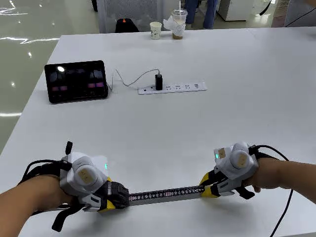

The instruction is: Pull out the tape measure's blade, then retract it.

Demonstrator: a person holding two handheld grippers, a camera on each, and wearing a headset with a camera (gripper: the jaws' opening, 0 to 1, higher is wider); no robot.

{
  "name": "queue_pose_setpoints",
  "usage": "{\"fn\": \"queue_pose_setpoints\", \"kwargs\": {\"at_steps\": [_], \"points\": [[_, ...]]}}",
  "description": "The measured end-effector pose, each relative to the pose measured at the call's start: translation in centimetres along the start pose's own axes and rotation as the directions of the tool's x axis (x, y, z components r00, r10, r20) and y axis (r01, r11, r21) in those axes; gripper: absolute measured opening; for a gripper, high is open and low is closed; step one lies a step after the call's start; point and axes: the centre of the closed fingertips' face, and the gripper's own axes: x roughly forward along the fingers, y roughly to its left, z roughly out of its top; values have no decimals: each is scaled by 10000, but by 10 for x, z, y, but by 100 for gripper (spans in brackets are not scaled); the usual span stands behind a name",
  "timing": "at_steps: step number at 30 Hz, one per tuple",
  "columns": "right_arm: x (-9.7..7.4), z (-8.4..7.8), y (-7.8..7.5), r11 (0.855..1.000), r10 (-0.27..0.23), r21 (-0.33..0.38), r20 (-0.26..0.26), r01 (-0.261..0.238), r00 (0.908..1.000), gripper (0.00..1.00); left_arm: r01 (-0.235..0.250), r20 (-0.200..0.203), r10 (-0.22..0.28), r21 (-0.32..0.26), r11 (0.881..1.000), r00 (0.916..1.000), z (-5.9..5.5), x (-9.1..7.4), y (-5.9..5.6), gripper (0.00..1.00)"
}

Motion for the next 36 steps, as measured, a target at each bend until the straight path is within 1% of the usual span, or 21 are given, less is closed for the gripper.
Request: {"fn": "queue_pose_setpoints", "kwargs": {"at_steps": [14,21,36], "points": [[-1,-2,0,9999,59,-81,-124,-60,9999,10,6,6,-6,2,10000,10000,0,0,0,31],[-4,-8,-1,10000,34,17,-185,-34,9998,10,20,18,-20,8,10000,10000,1,0,0,31],[-9,-14,-2,9999,-16,101,-250,19,9997,10,10,26,-10,18,10000,10000,0,0,-1,31]]}}
